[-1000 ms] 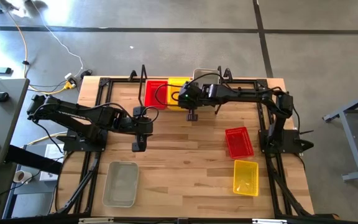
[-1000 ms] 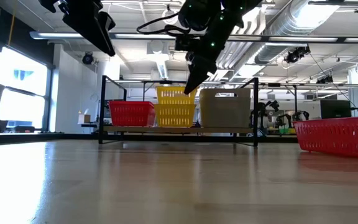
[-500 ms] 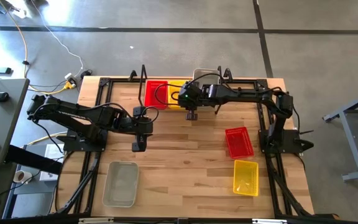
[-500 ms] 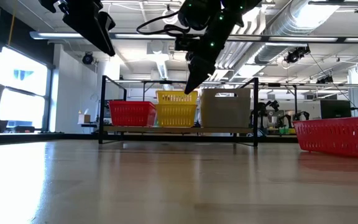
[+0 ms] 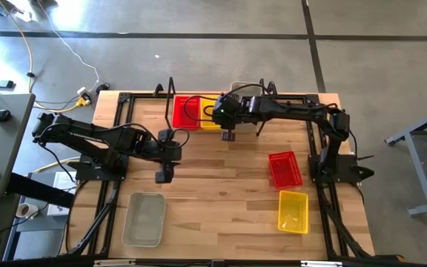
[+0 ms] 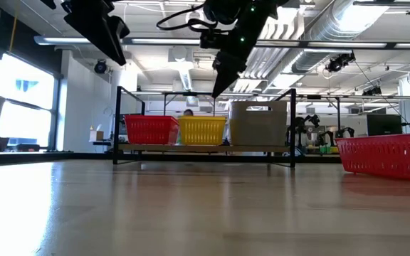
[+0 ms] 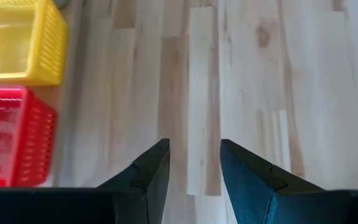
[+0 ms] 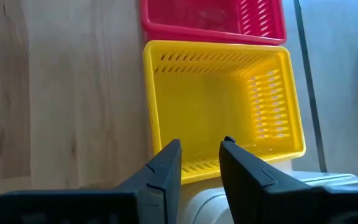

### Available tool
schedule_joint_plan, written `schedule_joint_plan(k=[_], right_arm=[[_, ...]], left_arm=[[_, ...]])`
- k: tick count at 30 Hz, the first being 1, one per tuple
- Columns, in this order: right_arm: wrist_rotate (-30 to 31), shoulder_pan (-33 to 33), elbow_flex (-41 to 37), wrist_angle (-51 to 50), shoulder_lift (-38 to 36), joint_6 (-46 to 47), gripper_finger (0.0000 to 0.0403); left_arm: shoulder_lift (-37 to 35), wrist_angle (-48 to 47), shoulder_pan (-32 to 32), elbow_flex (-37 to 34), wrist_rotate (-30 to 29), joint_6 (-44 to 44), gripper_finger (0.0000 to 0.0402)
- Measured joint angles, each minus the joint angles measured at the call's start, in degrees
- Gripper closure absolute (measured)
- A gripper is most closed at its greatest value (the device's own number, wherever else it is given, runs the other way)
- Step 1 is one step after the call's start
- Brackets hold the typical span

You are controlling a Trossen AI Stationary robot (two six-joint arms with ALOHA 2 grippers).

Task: Stack baskets on shelf by color
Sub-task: Stack the gray bin on the gray bins on the shelf

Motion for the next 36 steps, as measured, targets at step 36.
schedule_joint_plan(k=[36], right_arm=[[0.2,12.5,4.4,-6.1,0.0,17.5,0.0308]], left_arm=[[0.0,-5.4,-40.8,0.0,8.3,-46.8,0.0271]])
